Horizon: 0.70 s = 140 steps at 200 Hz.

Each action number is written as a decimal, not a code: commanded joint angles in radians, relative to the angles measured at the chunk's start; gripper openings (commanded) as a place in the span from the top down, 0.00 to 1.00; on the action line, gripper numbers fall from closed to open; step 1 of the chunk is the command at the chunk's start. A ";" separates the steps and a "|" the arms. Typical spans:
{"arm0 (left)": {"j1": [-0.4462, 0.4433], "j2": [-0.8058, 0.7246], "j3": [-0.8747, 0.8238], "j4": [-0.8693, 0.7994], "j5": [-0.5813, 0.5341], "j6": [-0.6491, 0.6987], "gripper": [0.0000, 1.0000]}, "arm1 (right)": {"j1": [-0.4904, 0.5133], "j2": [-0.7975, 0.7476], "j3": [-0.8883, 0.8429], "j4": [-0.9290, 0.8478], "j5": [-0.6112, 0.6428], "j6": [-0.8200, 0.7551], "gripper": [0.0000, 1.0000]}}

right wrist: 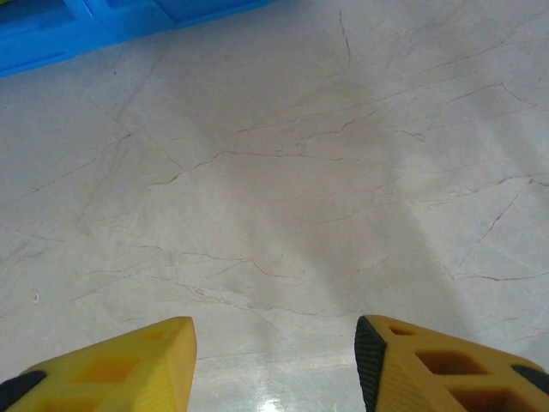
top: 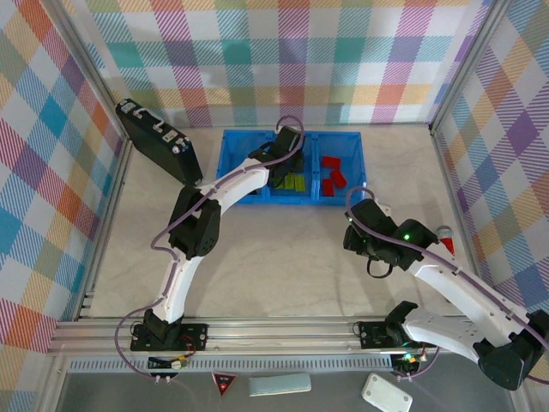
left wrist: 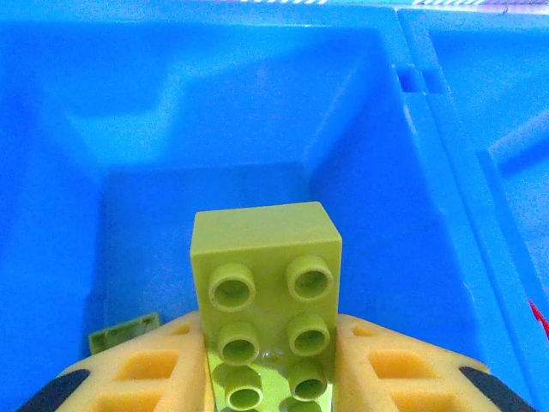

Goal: Sort the legos into containers by color
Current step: Place the lego in the container.

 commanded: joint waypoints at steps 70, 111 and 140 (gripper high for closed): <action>-0.005 0.180 0.145 0.142 -0.034 0.071 0.65 | -0.005 -0.027 -0.035 -0.015 0.031 0.012 0.46; -0.005 0.250 0.204 0.119 -0.014 0.041 0.64 | -0.005 -0.020 -0.040 0.000 0.031 0.008 0.46; -0.005 0.267 0.206 0.110 -0.006 0.024 0.62 | -0.006 -0.012 -0.042 0.003 0.033 0.005 0.46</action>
